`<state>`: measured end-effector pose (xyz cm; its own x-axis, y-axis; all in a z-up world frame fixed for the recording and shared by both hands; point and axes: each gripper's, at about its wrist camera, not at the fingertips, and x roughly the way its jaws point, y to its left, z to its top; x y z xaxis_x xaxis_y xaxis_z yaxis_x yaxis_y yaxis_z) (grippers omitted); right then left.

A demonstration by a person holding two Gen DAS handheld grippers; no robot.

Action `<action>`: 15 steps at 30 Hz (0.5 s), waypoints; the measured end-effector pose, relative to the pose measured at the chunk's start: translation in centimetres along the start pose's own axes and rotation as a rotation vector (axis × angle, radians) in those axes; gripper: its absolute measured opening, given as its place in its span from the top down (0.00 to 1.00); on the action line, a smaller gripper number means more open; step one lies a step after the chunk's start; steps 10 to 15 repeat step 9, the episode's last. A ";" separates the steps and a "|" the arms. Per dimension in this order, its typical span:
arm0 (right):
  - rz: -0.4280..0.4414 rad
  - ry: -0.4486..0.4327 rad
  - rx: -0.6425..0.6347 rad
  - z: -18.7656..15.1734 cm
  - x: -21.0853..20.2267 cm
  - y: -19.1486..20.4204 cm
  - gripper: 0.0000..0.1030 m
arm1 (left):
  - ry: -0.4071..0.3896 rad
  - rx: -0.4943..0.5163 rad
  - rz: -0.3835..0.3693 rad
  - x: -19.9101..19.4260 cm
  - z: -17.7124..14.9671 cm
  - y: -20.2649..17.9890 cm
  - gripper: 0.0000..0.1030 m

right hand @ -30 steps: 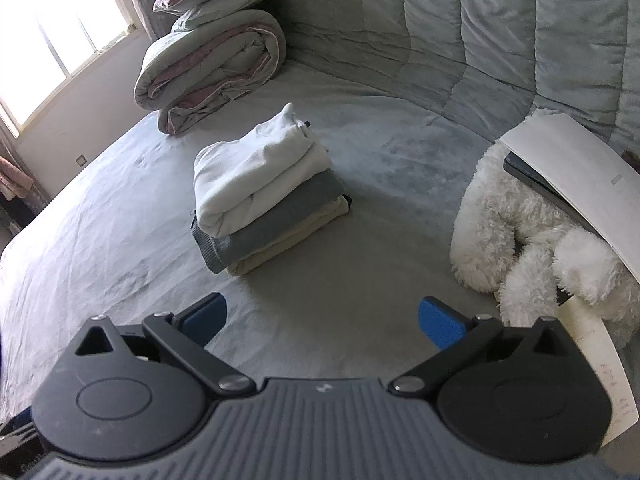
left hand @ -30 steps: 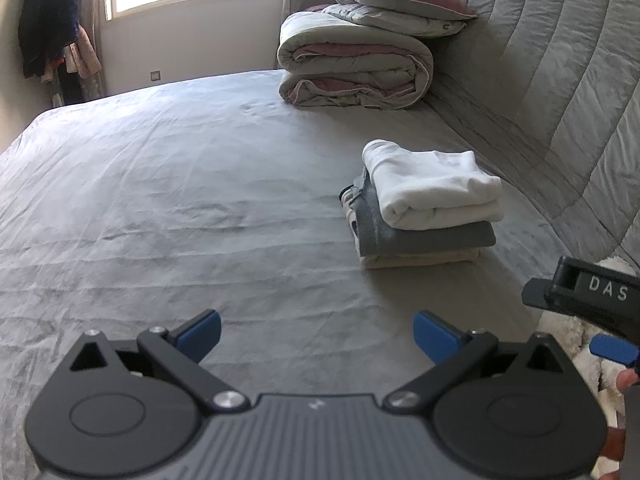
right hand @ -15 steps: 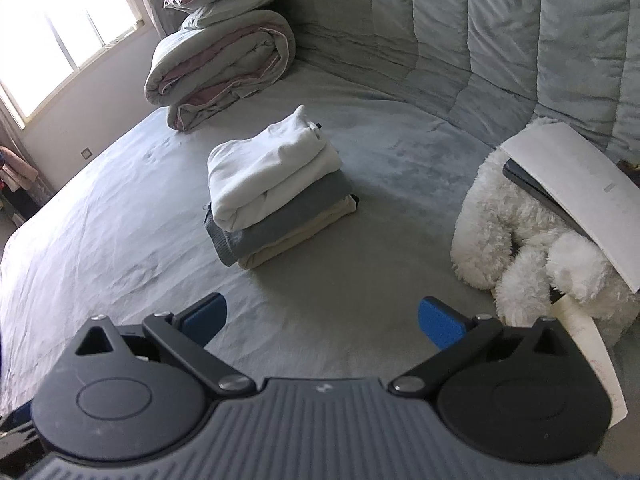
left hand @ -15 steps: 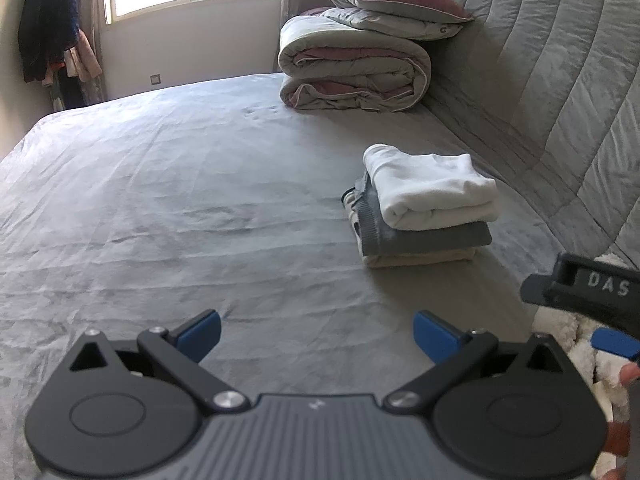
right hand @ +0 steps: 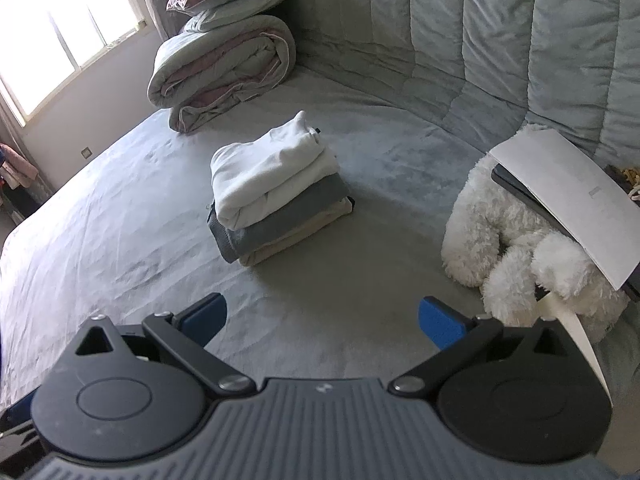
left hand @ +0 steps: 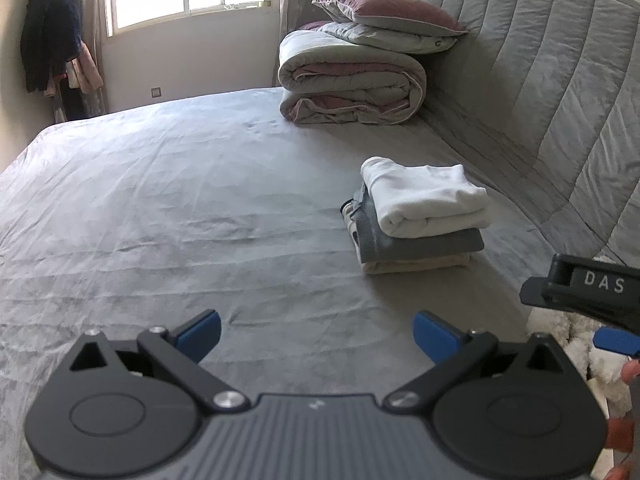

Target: Fold clothes

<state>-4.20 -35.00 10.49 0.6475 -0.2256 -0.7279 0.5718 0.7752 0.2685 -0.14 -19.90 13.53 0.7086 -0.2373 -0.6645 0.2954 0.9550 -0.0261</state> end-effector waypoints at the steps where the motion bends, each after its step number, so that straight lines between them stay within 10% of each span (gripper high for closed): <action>1: 0.000 0.000 -0.002 -0.1 -0.1 0.1 0.00 | 0.001 0.001 -0.002 -0.1 -0.1 0.0 0.01; 15: 0.038 0.017 -0.014 -1.7 -0.6 0.9 0.00 | 0.030 -0.021 -0.036 -0.4 -1.3 1.0 0.01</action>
